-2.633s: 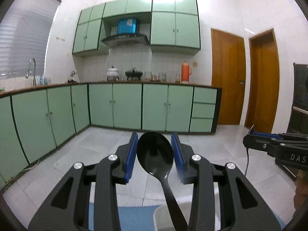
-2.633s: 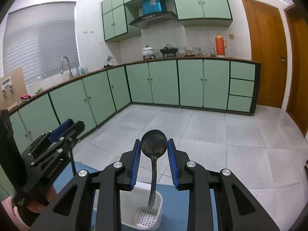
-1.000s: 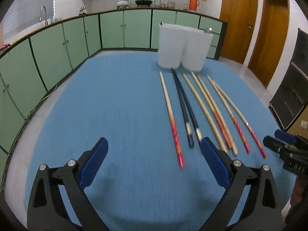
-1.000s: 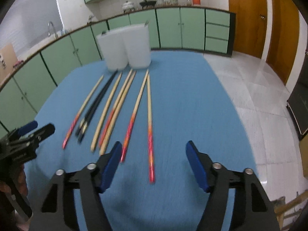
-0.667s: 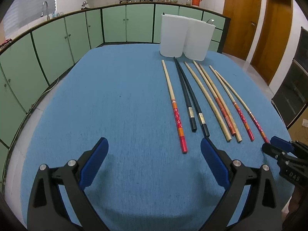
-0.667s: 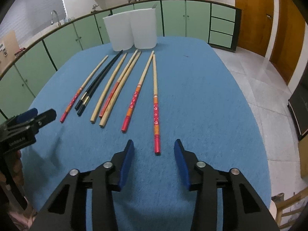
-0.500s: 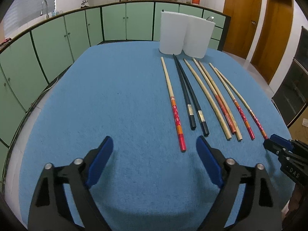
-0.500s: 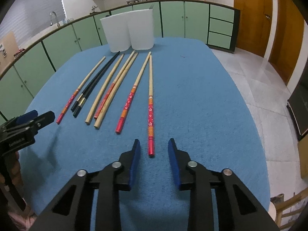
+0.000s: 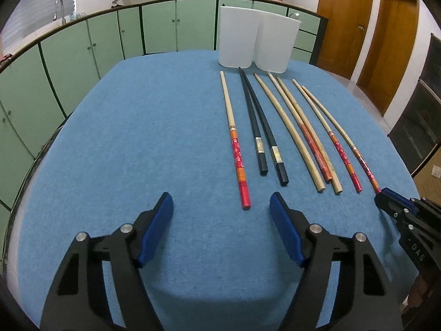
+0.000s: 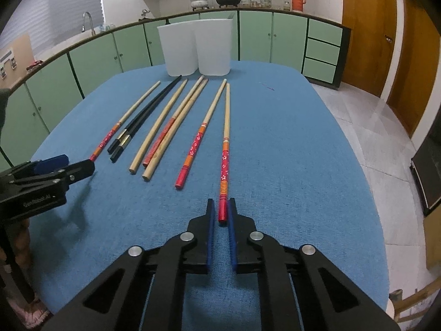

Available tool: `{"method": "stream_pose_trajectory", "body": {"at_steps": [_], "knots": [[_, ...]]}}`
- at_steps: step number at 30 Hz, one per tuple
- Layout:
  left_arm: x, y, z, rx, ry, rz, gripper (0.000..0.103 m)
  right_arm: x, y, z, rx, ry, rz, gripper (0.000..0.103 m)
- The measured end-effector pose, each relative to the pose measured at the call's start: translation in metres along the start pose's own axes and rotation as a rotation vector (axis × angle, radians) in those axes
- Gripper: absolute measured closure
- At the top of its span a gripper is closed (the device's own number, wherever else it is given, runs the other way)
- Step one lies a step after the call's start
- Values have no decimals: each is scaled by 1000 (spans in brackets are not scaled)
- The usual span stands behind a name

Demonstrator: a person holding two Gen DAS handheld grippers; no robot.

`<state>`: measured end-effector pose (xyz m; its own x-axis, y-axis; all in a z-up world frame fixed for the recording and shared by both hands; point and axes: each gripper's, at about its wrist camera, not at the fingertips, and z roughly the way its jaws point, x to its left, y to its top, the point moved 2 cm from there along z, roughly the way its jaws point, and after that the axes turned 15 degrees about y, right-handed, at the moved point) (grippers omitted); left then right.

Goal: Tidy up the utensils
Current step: 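Grasp a red-patterned wooden chopstick with each tool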

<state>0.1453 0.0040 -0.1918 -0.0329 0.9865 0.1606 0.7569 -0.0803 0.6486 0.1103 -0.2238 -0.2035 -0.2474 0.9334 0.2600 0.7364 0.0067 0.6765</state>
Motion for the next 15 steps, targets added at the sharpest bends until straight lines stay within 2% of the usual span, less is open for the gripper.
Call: {"method": "stream_pose_trajectory", "body": {"at_steps": [3,11,15], "knots": [[-5,0,1,-7,16,9,41,-1,-1,0,-7,7,1,95],[-16,2,-2,-23,18,34,71,-7,2,1,-30,40,27,95],[-17,5,-1,-22,8,33,97,-6,3,3,-33,32,27,95]]}}
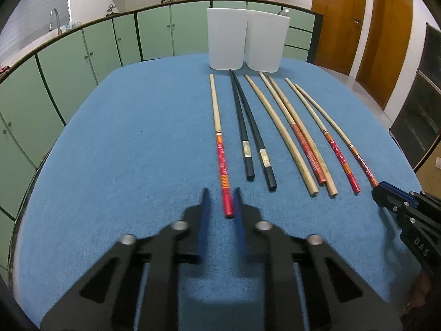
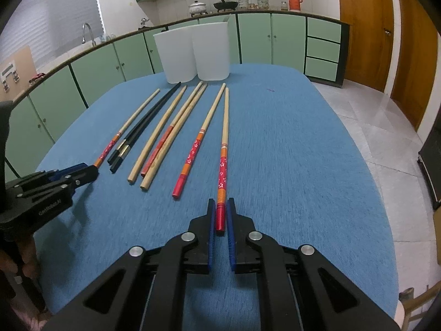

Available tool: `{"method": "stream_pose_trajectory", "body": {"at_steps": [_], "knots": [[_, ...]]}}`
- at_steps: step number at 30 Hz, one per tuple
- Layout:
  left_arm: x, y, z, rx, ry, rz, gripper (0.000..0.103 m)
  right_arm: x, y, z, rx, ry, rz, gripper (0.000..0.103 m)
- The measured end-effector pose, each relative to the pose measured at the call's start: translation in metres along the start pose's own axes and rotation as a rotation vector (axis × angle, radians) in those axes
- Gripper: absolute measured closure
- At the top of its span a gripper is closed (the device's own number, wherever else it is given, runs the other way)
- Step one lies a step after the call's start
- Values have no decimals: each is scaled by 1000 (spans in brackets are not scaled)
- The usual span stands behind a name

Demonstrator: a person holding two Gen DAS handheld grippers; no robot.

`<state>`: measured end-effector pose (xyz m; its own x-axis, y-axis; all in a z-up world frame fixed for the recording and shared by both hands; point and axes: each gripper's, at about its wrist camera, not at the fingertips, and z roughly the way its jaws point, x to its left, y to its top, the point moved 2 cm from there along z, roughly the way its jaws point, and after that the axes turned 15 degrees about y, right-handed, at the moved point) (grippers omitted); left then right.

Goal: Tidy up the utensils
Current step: 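Grasp a red-patterned wooden chopstick with each tool, then lower both chopsticks into the white holder and open both tools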

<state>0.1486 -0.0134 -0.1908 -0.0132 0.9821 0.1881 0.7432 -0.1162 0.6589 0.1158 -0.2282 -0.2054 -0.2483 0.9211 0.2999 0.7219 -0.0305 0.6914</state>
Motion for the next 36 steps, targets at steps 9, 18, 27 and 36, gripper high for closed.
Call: {"method": "stream_pose_trajectory", "body": {"at_steps": [9,18,27,36], "knots": [[3,0,-6,8,-18,-3,98,3,6,-3,24,-15,13,97],[12,15,-49,-90,-11,31,98,15,34,-46,-57,-15,-38,97],[30,62,-103,-224,-49,-3,98,30,81,-96,-189,14,-78,97],[42,74,-98,-151,-83,-23,98,32,111,-116,-248,19,-70,98]]}}
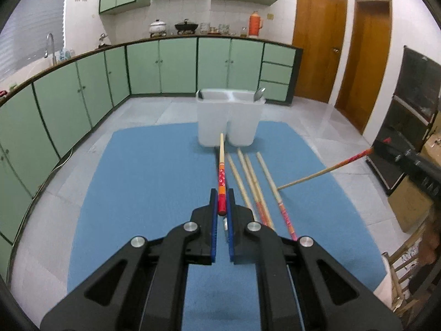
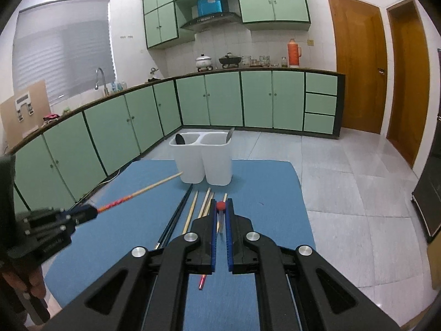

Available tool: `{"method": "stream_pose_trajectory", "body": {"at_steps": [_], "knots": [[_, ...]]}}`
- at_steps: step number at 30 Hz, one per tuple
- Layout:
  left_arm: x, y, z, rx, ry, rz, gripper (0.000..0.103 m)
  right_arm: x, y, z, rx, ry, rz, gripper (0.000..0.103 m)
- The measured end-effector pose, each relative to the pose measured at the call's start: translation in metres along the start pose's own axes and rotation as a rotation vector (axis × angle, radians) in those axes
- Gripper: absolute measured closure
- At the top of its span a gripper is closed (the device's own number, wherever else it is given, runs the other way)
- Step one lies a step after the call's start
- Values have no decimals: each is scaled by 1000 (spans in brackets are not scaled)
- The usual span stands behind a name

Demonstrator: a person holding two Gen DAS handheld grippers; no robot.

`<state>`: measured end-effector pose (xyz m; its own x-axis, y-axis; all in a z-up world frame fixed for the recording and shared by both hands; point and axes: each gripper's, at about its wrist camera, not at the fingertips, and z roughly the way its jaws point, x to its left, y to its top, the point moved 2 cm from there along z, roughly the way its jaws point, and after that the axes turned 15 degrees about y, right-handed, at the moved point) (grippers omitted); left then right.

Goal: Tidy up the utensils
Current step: 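Lower both chopsticks into the white holder and open both tools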

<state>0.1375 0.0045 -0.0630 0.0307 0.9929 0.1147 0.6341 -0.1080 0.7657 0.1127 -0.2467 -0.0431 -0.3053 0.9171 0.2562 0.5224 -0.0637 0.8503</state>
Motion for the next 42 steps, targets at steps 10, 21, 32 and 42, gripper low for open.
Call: {"method": "stream_pose_trajectory", "body": {"at_steps": [10,21,32,42], "knots": [[11,2,3,27,12,9,98,-3,7,-3,-9,10,9,98],[29,55,-17,-23,-1,-2,98,-3,49,0,-63,22,-23,98],[34,102,-41,-142,-8,-34,98,3,126,-9,-187,46,-85,98],[24,149,-28,-193,-19,-25,98,-4,190,30,-246,71,-89,98]]}}
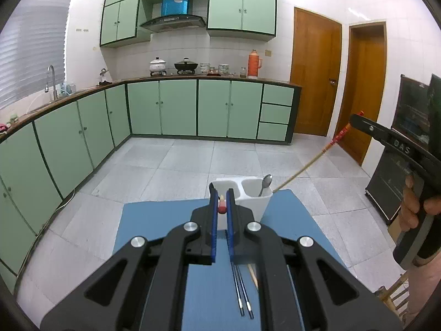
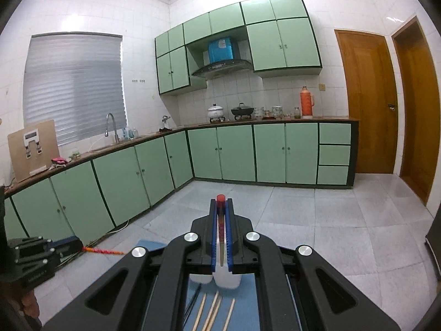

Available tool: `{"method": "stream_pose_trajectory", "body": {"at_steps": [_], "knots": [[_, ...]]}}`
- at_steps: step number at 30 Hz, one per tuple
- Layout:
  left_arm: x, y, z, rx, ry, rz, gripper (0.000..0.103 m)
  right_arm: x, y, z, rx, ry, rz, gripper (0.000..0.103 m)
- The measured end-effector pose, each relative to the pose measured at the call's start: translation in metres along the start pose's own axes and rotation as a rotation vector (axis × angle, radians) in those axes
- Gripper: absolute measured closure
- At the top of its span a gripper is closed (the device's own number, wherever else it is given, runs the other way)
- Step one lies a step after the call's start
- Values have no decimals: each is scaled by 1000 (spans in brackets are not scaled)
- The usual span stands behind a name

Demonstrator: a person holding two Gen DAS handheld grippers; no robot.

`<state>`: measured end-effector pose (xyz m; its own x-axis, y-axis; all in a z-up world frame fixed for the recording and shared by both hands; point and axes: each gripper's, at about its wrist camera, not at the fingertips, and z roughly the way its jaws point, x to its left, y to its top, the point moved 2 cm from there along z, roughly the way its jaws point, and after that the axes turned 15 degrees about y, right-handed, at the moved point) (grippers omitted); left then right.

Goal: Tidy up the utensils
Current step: 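Lower both chopsticks into the white holder and open both tools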

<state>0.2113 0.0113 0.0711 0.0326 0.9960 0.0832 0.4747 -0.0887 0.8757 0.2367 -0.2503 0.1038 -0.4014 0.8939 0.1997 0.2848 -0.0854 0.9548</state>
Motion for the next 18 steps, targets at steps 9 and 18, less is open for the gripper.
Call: {"method": "stream_pose_trajectory", "body": {"at_steps": [9,18], "knots": [[-16,36,55,-14,-22,-6,98,-16,-1,63,45,-4,6,98],[-42,40,109,37,-45,39,98,-31,-23,106,103,-12,22,98]]}}
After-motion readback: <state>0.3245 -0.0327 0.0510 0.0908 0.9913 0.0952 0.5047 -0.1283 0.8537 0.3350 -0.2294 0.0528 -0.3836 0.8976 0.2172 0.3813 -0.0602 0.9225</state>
